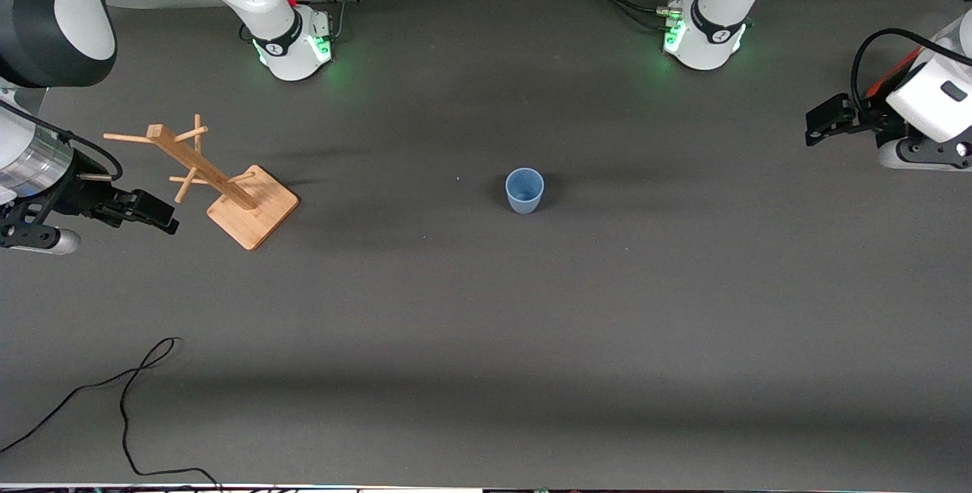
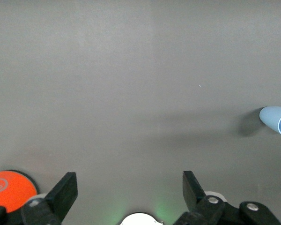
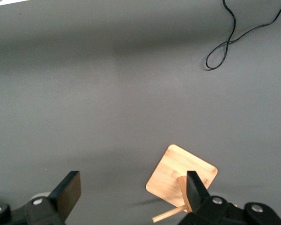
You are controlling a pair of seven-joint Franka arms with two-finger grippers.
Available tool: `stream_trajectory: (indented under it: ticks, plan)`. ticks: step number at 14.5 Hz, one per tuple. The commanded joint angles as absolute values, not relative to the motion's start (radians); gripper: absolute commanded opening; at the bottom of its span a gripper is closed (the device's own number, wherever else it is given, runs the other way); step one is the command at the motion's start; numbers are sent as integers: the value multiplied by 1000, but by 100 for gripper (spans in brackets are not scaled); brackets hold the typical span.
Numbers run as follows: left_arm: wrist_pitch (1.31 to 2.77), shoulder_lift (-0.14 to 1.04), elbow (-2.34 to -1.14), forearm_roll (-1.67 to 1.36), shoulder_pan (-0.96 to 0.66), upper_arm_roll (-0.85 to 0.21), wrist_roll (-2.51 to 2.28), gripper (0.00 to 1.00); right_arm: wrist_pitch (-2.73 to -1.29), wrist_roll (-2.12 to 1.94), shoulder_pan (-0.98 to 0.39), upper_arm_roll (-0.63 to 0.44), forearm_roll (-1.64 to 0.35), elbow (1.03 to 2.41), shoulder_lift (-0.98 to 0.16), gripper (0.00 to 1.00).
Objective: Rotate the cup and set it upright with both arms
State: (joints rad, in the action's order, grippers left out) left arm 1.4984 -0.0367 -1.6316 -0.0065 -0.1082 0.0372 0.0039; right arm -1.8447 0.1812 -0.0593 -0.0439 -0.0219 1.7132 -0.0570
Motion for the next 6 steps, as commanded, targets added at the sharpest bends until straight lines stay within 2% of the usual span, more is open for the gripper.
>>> stream_trajectory:
  ticks: [1,6]
  plan:
    - [1516,-23,-1617,9,-100,38,37,100,-1832,160,-64,-46,-21,1700,-61,100]
    - [1514,-20,-1617,12,-100,38,37,100,-1819,160,-63,-46,-21,1689,-63,100]
